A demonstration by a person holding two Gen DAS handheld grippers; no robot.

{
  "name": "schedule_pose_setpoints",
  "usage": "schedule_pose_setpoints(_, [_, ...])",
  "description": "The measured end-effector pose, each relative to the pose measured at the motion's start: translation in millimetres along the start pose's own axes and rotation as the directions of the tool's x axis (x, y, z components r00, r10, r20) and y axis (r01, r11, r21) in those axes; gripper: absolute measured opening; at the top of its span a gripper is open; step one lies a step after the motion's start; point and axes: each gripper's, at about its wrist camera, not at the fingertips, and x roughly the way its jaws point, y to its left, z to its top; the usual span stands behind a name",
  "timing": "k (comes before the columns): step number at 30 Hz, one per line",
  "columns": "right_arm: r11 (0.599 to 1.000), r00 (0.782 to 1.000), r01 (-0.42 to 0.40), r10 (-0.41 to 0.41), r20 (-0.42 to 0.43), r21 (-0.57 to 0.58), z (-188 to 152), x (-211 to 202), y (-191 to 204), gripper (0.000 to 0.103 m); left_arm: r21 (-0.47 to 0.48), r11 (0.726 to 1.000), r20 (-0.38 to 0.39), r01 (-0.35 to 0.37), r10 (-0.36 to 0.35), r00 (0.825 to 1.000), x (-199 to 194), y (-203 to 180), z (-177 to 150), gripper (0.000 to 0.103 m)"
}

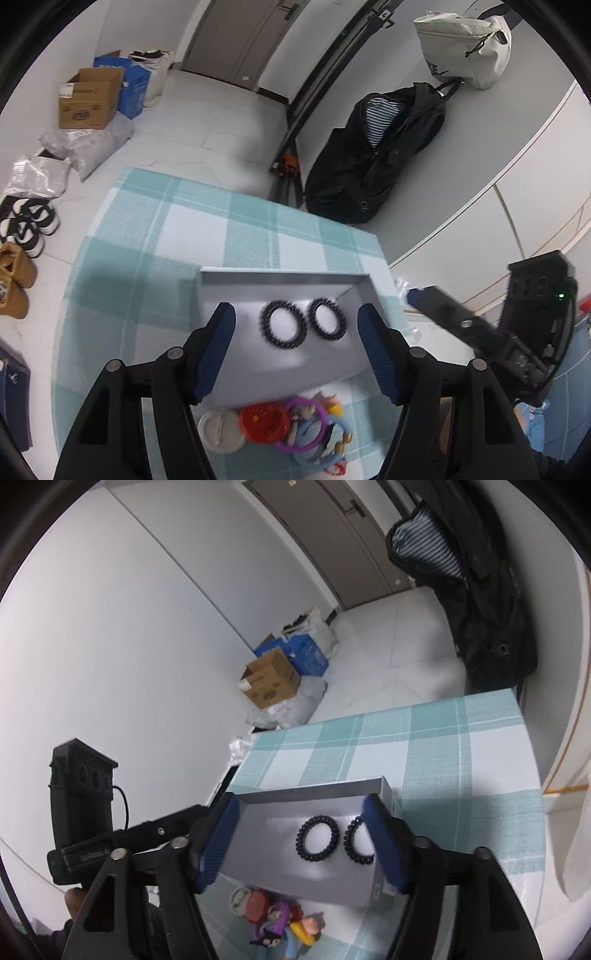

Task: Organize jewelry
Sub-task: 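Raise both open tools away from the box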

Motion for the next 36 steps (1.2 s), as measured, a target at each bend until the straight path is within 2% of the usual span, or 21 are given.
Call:
schedule_pose_setpoints(8, [0.993, 0.999, 0.038, -0.036, 0.021, -0.112, -23, -24, 29, 0.084, 0.054, 0.989, 0.061, -0.135, 0.132, 0.989, -19, -14, -30, 0.064])
schedule_pose_setpoints(11, [0.989, 0.999, 0.048, -0.047, 0.012, -0.137, -37, -29, 37, 0.084, 0.061, 0.985, 0.072, -0.164, 0.160, 0.985, -25, -18, -40, 0.065])
schedule_pose_setpoints(15, [0.988, 0.998, 0.060, -0.061, -0.004, -0.145, -54, -38, 39, 0.087, 0.071, 0.983, 0.058, -0.168, 0.164, 0.985, -30, -19, -50, 0.065])
schedule_pose_setpoints(17, [0.988, 0.997, 0.067, -0.070, -0.019, -0.139, -63, -42, 38, 0.087, 0.063, 0.982, 0.055, -0.177, 0.174, 0.983, -34, -17, -54, 0.066])
schedule_pose_setpoints(20, [0.987, 0.995, 0.078, -0.086, -0.053, -0.138, -77, -45, 37, 0.087, 0.013, 0.978, 0.045, -0.208, 0.208, 0.977, -38, -8, -63, 0.079])
schedule_pose_setpoints(21, [0.986, 0.993, 0.085, -0.095, -0.069, -0.142, -84, -45, 36, 0.087, -0.010, 0.976, 0.038, -0.217, 0.217, 0.975, -39, -4, -66, 0.081])
schedule_pose_setpoints(24, [0.982, 0.987, 0.092, -0.112, -0.116, -0.165, -99, -43, 36, 0.087, -0.054, 0.965, 0.008, -0.255, 0.256, 0.967, -37, 6, -73, 0.081])
schedule_pose_setpoints(27, [0.979, 0.978, 0.094, -0.125, -0.169, -0.183, -114, -38, 36, 0.087, -0.076, 0.956, 0.011, -0.284, 0.286, 0.958, -37, 7, -74, 0.081])
schedule_pose_setpoints(34, [0.971, 0.958, 0.084, -0.141, -0.251, -0.225, -132, -17, 38, 0.085, 0.008, 0.933, 0.045, -0.361, 0.360, 0.932, -39, 1, -85, 0.081])
schedule_pose_setpoints(36, [0.967, 0.953, 0.077, -0.143, -0.266, -0.244, -135, -10, 41, 0.080, 0.021, 0.930, 0.053, -0.368, 0.367, 0.929, -40, 0, -86, 0.081])
